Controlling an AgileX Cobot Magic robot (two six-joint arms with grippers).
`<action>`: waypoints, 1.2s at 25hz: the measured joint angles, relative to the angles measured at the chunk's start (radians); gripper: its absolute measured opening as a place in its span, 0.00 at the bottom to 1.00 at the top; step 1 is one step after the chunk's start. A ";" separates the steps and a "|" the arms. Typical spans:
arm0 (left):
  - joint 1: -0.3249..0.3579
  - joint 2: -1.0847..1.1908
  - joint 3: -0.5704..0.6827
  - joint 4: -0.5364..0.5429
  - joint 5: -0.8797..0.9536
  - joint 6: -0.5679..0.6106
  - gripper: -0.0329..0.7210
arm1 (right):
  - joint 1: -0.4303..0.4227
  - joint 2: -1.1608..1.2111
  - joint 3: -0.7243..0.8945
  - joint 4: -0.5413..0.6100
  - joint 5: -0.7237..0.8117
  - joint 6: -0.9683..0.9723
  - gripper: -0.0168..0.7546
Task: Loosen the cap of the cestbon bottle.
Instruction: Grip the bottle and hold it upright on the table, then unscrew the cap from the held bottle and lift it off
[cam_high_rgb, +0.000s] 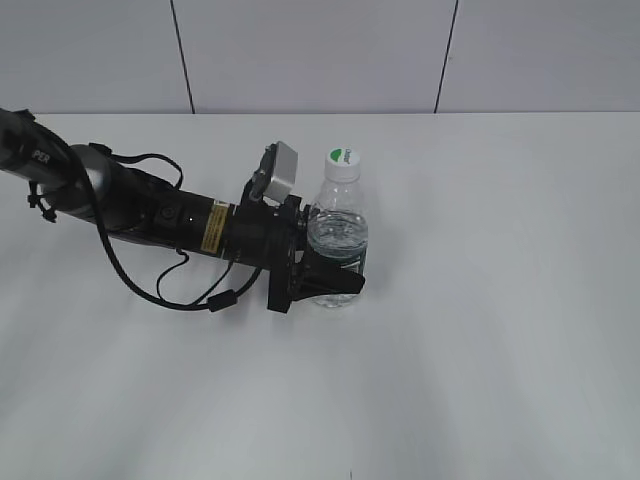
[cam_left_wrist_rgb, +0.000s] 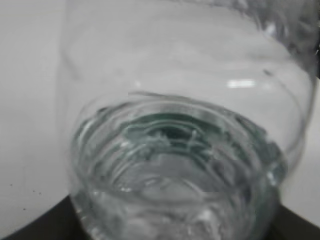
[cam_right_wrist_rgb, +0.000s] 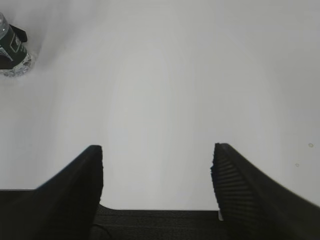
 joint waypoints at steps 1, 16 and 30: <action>0.000 0.000 0.000 0.000 0.001 0.000 0.60 | 0.000 0.000 0.000 0.002 0.000 0.001 0.69; 0.000 0.000 0.000 0.000 0.008 0.000 0.60 | 0.000 0.344 -0.142 0.191 -0.011 0.003 0.69; 0.000 0.000 0.000 0.000 0.014 0.000 0.60 | 0.211 1.061 -0.617 0.264 0.025 0.059 0.69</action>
